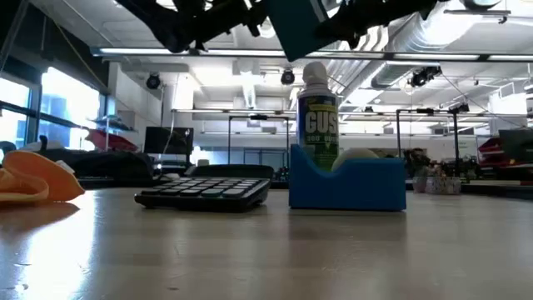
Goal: Apply microfiber cloth
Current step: Spray the back of the cellphone with spray bottle
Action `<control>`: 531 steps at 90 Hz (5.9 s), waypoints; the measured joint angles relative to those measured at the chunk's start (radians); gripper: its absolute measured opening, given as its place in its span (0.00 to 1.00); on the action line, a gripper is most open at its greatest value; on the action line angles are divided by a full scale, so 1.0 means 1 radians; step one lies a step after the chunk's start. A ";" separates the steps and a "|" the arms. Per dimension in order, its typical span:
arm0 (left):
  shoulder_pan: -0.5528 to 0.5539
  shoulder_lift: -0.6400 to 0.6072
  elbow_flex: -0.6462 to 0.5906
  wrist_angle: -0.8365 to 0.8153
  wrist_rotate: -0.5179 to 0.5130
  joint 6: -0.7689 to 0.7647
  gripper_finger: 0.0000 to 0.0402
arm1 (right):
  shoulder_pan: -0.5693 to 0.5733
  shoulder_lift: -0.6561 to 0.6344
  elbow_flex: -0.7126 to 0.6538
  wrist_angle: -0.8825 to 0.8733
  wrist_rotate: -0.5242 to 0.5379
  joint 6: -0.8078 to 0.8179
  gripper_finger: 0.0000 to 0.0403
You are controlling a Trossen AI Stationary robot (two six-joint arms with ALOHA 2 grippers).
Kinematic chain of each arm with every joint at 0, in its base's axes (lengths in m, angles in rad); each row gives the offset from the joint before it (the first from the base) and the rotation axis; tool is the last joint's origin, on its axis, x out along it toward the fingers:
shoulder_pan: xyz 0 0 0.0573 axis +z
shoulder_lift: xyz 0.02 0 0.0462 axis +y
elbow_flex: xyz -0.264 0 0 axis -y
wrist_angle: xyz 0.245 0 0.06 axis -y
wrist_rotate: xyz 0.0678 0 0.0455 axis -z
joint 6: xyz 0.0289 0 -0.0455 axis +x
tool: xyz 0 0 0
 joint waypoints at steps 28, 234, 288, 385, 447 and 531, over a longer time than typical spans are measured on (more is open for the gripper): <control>-0.029 0.000 0.000 -0.001 0.010 0.055 0.16 | 0.000 0.000 0.000 -0.009 0.003 0.005 0.00; 0.268 -0.003 0.000 -0.104 0.377 0.002 0.00 | 0.466 0.000 -0.165 -0.306 0.807 0.470 0.52; 0.257 -0.003 0.000 -0.135 0.372 0.027 0.00 | 0.423 0.066 -0.181 -0.100 0.798 0.419 0.52; 0.257 -0.003 0.000 -0.135 0.372 0.027 0.00 | 0.410 0.065 -0.181 -0.091 0.784 0.430 0.52; 0.257 -0.003 0.000 -0.135 0.369 0.027 0.00 | 0.397 0.050 -0.181 -0.022 0.760 0.352 0.52; 0.258 -0.003 0.000 -0.135 0.352 0.036 0.00 | 0.397 0.018 -0.180 -0.051 0.763 0.352 0.52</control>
